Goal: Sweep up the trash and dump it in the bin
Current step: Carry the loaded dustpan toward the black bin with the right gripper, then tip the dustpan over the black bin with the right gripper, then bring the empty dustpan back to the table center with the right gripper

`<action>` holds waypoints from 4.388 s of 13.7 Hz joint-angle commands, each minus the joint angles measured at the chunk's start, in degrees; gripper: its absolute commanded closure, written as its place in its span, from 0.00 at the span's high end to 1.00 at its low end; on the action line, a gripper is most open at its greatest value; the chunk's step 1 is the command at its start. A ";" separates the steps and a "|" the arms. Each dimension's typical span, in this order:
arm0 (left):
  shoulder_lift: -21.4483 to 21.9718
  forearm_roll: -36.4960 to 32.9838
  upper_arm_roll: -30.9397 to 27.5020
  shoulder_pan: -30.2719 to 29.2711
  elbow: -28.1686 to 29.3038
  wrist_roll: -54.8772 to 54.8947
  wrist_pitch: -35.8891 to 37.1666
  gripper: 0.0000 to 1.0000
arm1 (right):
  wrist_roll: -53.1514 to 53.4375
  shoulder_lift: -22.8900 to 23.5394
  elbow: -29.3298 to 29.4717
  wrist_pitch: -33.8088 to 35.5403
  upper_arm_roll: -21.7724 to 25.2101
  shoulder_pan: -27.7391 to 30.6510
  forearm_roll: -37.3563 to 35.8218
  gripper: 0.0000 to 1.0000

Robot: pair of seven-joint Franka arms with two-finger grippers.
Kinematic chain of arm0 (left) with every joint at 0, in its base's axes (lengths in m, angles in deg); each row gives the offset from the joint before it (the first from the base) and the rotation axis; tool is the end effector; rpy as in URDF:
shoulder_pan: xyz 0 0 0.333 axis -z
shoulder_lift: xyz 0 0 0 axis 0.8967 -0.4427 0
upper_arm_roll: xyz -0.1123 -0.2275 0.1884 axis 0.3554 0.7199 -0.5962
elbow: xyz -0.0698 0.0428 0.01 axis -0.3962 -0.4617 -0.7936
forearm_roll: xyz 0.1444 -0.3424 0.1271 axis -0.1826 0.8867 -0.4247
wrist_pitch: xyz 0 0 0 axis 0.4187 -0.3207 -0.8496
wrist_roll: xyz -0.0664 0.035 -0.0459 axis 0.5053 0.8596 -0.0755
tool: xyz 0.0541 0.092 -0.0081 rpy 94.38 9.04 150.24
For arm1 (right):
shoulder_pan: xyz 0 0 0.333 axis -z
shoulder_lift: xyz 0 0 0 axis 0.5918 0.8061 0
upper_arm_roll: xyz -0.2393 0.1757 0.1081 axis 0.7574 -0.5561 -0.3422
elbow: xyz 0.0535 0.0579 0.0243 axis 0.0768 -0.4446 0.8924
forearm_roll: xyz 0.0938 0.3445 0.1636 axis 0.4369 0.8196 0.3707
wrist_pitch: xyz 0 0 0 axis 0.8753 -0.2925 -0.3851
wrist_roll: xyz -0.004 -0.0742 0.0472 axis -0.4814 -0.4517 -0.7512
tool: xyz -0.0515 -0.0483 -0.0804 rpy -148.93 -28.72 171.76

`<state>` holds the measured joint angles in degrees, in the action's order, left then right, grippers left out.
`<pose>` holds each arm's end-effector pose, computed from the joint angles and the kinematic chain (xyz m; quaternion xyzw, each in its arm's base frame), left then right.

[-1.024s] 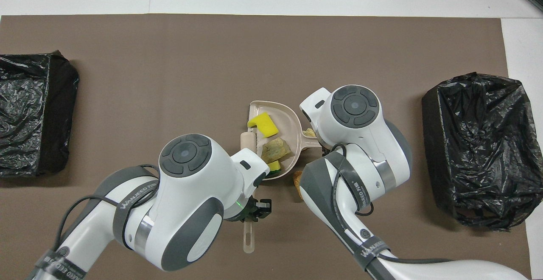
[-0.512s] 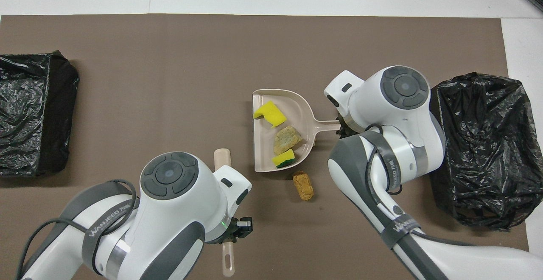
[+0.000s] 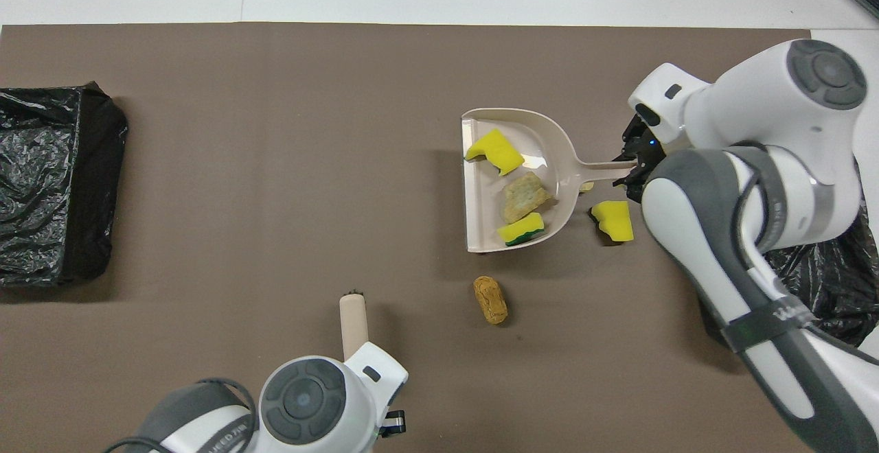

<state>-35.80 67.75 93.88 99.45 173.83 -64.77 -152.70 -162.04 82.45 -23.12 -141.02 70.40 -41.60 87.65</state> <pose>0.2565 -0.3250 0.3987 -0.9847 -0.0260 0.1718 0.0080 0.6185 0.0788 0.4554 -0.7208 -0.6911 -0.0268 0.0452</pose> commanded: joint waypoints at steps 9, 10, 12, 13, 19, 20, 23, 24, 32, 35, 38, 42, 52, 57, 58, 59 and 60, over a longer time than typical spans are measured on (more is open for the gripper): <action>0.85 2.38 -0.34 9.98 9.30 -4.14 -13.21 0.00 | -11.66 -1.19 6.88 8.45 0.13 14.27 -3.33 0.00; 0.51 3.79 -0.34 9.80 9.30 -3.44 -13.38 0.00 | -12.02 -1.64 6.88 8.53 0.22 15.24 -3.87 0.00; -0.11 7.39 -0.42 7.62 9.30 2.25 -13.13 0.00 | -16.56 -2.43 6.88 9.32 0.31 18.22 -4.23 0.00; -0.29 7.58 -0.34 6.04 9.30 4.89 -12.86 0.00 | -18.94 -2.61 6.88 9.41 1.00 20.24 -4.23 0.00; -3.18 7.93 -0.51 3.65 9.21 9.22 -13.12 0.00 | -28.10 -5.50 4.60 8.19 1.54 31.67 -11.06 0.00; -3.28 7.93 -0.51 3.39 9.12 10.01 -12.77 0.00 | -28.10 -6.55 3.37 8.18 1.54 33.16 -12.47 0.00; -3.54 7.93 -0.60 3.03 8.68 12.39 -12.34 0.60 | -25.31 -8.94 -1.81 1.71 2.06 34.14 -20.36 0.00; -3.54 7.93 -0.69 2.86 8.68 12.56 -12.42 0.71 | -21.98 -9.03 -2.09 0.72 1.80 33.71 -25.01 0.00; -5.56 -10.24 -0.95 -10.75 -10.08 20.10 0.46 1.00 | -16.92 -9.20 1.42 10.29 1.88 23.60 -44.66 0.00; -5.65 -13.06 -1.21 -18.48 -19.86 29.68 6.56 1.00 | -18.27 -10.08 6.16 15.02 1.80 24.39 -42.82 0.00; -8.10 -17.29 -1.39 -22.89 -31.97 32.41 12.86 1.00 | -7.59 -10.69 5.92 18.37 1.54 23.43 -34.23 0.00; -10.39 -17.47 -1.65 -30.53 -44.64 42.25 21.83 1.00 | 21.99 -11.58 4.06 21.27 -1.36 18.53 -25.26 0.00; -15.32 -17.47 -2.36 -33.09 -53.28 43.68 24.32 1.00 | 84.28 -2.36 4.50 7.59 -1.54 -6.35 -9.15 0.00; -14.44 -17.38 -9.65 -26.94 -52.75 44.03 24.05 1.00 | 106.50 4.85 4.77 -2.52 -1.54 -17.69 -7.30 0.00; -14.35 -17.38 -9.65 -26.94 -52.67 43.85 24.14 1.00 | 109.50 6.51 5.38 -3.76 -1.54 -19.62 -7.48 0.00; -14.35 -17.38 -9.65 -26.94 -52.67 43.85 24.23 1.00 | 112.23 8.18 6.60 -4.81 -1.54 -21.47 -7.57 0.00; -14.35 -17.38 -9.65 -27.03 -52.67 43.68 24.40 1.00 | 115.48 9.59 7.40 -5.17 -1.45 -23.06 -7.91 0.00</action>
<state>-50.35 51.31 85.29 71.06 121.75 -20.90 -128.93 -51.23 89.03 -18.77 -145.39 68.54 -62.58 79.08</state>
